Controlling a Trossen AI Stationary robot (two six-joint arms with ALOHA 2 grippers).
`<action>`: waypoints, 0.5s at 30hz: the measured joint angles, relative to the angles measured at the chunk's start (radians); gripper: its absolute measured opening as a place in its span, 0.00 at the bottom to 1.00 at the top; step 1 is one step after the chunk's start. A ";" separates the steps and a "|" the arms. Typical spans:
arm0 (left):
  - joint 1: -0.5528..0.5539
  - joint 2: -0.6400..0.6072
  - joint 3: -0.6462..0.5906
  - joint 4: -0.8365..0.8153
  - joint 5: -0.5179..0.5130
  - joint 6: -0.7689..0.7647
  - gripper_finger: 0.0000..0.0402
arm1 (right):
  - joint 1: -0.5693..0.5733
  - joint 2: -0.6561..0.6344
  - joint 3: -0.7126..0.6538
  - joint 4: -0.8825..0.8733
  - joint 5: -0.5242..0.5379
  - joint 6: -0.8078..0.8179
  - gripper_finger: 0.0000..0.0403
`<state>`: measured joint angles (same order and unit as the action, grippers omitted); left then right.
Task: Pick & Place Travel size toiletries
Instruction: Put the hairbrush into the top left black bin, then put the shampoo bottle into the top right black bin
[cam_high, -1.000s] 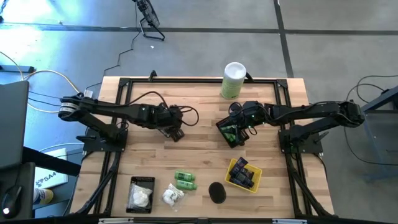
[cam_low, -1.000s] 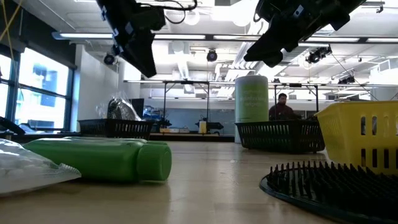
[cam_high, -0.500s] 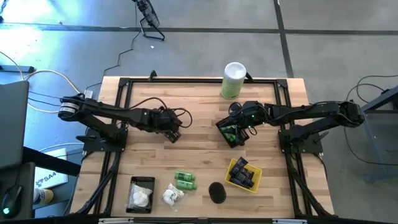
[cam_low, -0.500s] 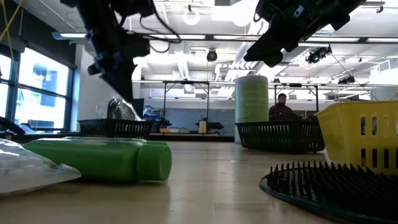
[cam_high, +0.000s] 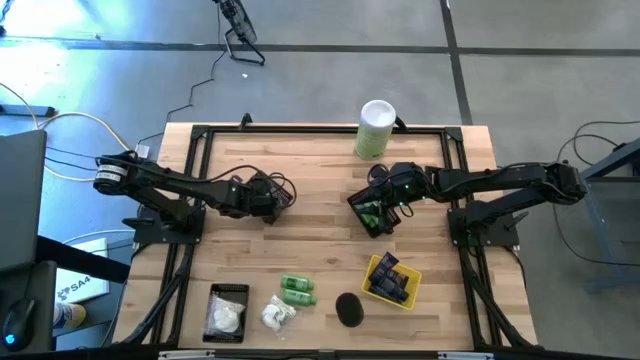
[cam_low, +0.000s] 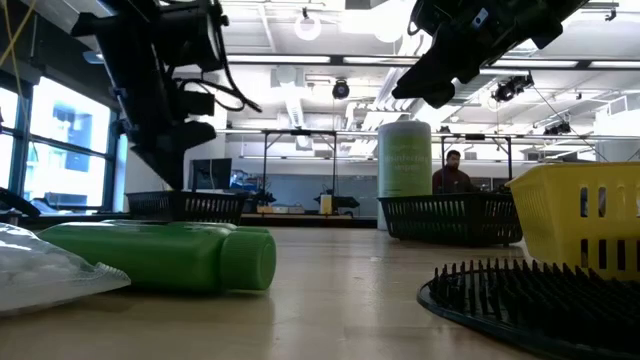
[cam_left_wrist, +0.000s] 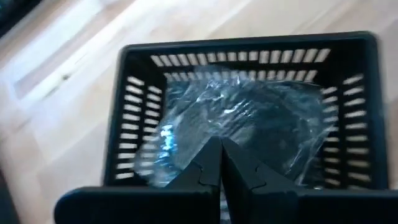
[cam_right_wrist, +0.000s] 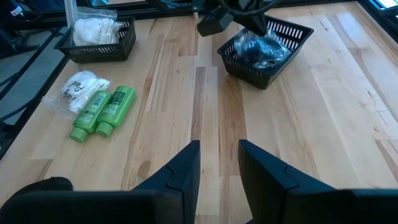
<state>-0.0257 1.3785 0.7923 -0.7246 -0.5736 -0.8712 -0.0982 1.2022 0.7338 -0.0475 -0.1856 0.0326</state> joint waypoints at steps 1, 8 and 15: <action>0.000 0.000 -0.002 -0.005 -0.014 -0.006 0.00 | 0.000 0.000 0.000 0.000 0.000 0.000 0.25; 0.000 0.000 0.069 0.004 -0.065 0.060 0.00 | 0.000 0.000 0.000 0.001 0.000 0.000 0.25; 0.000 -0.001 0.132 0.193 -0.041 0.308 0.00 | 0.000 0.000 0.000 0.017 0.000 0.022 0.25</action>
<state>-0.0261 1.3777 0.9248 -0.5311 -0.6149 -0.5630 -0.0981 1.2025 0.7340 -0.0304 -0.1856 0.0544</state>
